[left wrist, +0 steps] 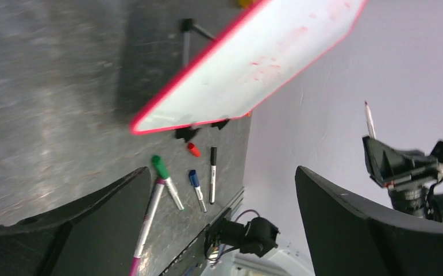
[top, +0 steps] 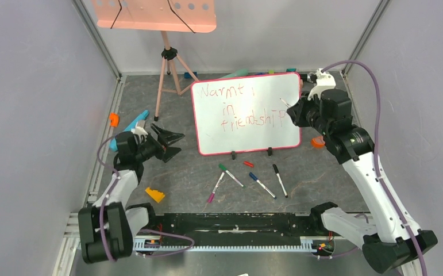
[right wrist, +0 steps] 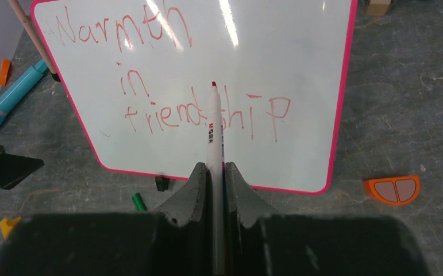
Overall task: Write a sentence on the whiteboard
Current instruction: Write a sentence on the whiteboard, then pick up the pen cap from the center of the board.
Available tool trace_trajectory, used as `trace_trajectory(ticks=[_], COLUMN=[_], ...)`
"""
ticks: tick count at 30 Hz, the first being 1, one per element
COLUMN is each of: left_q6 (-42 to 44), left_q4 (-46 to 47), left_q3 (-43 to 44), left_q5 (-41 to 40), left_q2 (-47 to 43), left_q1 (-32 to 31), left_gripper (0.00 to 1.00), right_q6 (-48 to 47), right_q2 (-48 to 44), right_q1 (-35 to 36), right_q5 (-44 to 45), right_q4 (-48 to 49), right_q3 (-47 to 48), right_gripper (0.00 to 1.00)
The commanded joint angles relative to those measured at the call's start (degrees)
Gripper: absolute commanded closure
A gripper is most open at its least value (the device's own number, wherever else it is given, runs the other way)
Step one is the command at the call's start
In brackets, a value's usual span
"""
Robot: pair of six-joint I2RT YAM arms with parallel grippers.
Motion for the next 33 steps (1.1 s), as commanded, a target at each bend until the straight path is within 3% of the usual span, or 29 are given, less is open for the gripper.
trace_trajectory(ticks=[1, 4, 6, 7, 8, 10, 12, 17, 21, 27, 33], left_q6=[5.88, -7.73, -21.15, -22.51, -17.68, 1.94, 9.94, -1.93, -10.86, -25.38, -32.60], left_q4=[-14.18, -14.54, 8.55, 12.14, 5.07, -26.82, -44.30, -49.14, -52.91, -54.37, -58.21], left_q3=[6.74, 2.94, -4.27, -4.69, -2.05, 11.22, 21.38, 26.20, 29.52, 35.42, 46.44], left_q5=[-3.25, -3.76, -1.09, -1.18, -2.14, -10.92, -22.17, -30.88, -41.72, -50.99, -55.28], left_q2=[-6.83, -4.31, -1.00, -0.51, -1.71, -4.08, -1.62, 1.39, 2.72, 11.58, 24.13], left_q1=[-4.12, 0.70, 1.07, 0.54, -0.43, -5.41, -13.75, -24.28, -34.94, -49.86, -58.01], left_gripper=[0.00, 0.00, 0.00, 0.00, 0.00, 0.00, 0.00, 0.14, 0.19, 0.21, 0.21], right_q6=[2.22, 2.32, 2.71, 3.08, 3.50, 4.04, 4.11, 4.16, 4.38, 4.07, 5.27], right_q2=[-2.72, -4.92, -6.66, -7.60, -8.29, -9.77, -10.45, -9.53, -9.99, -11.26, -13.09], right_q1=[-0.13, -0.14, -0.09, -0.18, -0.14, -0.13, -0.13, -0.14, -0.13, -0.13, -0.13], right_q5=[2.38, 3.89, 5.10, 5.80, 6.12, 6.31, 7.23, 9.06, 11.76, 13.92, 15.00], right_q4=[-2.26, -3.73, -4.62, -5.01, -5.13, -5.22, -5.83, -8.56, -9.47, -10.61, -11.45], right_q3=[-1.06, -0.74, -0.91, -1.05, -1.23, -1.94, -2.43, -1.69, -1.22, -1.16, -3.17], right_gripper=[1.00, 1.00, 1.00, 1.00, 1.00, 1.00, 1.00, 1.00, 1.00, 1.00, 1.00])
